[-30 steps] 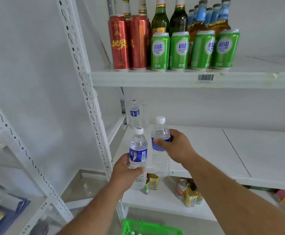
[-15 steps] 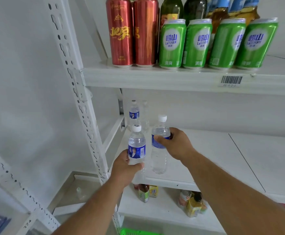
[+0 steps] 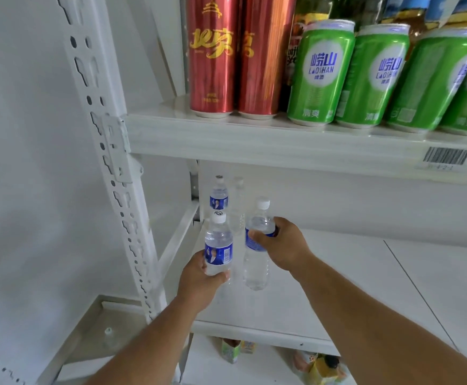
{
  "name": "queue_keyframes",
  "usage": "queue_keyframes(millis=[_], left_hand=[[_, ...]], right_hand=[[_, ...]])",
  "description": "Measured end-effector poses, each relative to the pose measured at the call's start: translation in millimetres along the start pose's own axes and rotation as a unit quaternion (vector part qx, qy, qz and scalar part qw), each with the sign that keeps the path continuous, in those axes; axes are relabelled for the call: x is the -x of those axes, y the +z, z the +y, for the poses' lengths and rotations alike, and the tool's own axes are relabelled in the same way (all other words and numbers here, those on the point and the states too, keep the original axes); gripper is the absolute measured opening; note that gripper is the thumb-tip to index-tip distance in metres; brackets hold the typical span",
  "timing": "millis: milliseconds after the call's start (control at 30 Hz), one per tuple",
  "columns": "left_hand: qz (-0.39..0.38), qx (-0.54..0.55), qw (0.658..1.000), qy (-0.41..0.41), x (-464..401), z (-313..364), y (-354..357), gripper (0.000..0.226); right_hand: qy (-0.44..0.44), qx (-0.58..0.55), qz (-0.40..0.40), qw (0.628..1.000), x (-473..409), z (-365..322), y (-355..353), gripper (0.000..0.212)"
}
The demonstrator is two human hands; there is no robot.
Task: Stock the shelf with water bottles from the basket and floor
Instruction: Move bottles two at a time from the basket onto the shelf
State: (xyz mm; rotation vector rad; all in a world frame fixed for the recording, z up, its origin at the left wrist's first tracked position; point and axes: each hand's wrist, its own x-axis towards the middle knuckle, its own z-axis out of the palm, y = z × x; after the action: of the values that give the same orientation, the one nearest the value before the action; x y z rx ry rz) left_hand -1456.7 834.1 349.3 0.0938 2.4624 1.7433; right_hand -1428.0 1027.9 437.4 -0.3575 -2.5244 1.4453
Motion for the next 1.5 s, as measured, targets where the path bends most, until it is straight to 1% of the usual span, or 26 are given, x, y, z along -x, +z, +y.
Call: queue_keyframes(millis=[100, 233, 300, 467, 633, 767, 967, 1100, 1200, 1300, 1500], left_hand=[[0.013, -0.004, 1.000, -0.002, -18.6, -2.5, 4.0, 0.049], [0.022, 0.005, 1.000, -0.012, -46.2, -2.7, 8.8, 0.054], [0.026, 0.003, 1.000, -0.014, -63.0, -4.6, 11.7, 0.055], [0.046, 0.002, 0.999, -0.016, -102.3, -9.4, 21.5, 0.048], [0.060, 0.005, 0.998, -0.016, -139.9, -20.4, 28.5, 0.049], [0.056, -0.004, 0.998, 0.003, -166.0, -24.9, 29.9, 0.043], [0.067, 0.013, 0.998, 0.016, -181.8, -26.0, 32.6, 0.043], [0.070, 0.007, 0.998, 0.010, -189.7, -30.6, 34.8, 0.044], [0.067, -0.008, 0.998, 0.004, -194.9, -33.1, 35.4, 0.044], [0.065, -0.019, 0.998, 0.009, -198.4, -31.6, 36.1, 0.045], [0.055, -0.022, 0.998, 0.021, -203.4, -31.3, 40.6, 0.044]], right_hand=[[0.002, -0.003, -0.013, 1.000, -23.8, 4.8, 5.2, 0.017], [0.007, -0.019, -0.031, 0.999, -57.9, 9.5, 13.7, 0.024], [0.008, -0.006, -0.034, 0.999, -75.1, 12.4, 18.0, 0.027], [0.017, 0.022, -0.038, 0.999, -113.5, 23.1, 29.1, 0.023], [0.019, 0.067, -0.027, 0.997, -140.5, 31.1, 44.0, 0.032], [0.025, 0.108, -0.028, 0.993, -155.4, 37.5, 53.1, 0.033], [0.026, 0.183, -0.026, 0.982, -173.4, 42.9, 66.0, 0.050], [0.030, 0.197, -0.030, 0.980, -184.3, 43.6, 73.6, 0.059], [0.031, 0.183, -0.038, 0.982, -190.8, 44.8, 78.2, 0.056], [0.046, 0.168, -0.034, 0.984, -194.7, 46.6, 80.1, 0.063], [0.055, 0.136, -0.035, 0.989, -198.5, 46.3, 79.8, 0.044]])
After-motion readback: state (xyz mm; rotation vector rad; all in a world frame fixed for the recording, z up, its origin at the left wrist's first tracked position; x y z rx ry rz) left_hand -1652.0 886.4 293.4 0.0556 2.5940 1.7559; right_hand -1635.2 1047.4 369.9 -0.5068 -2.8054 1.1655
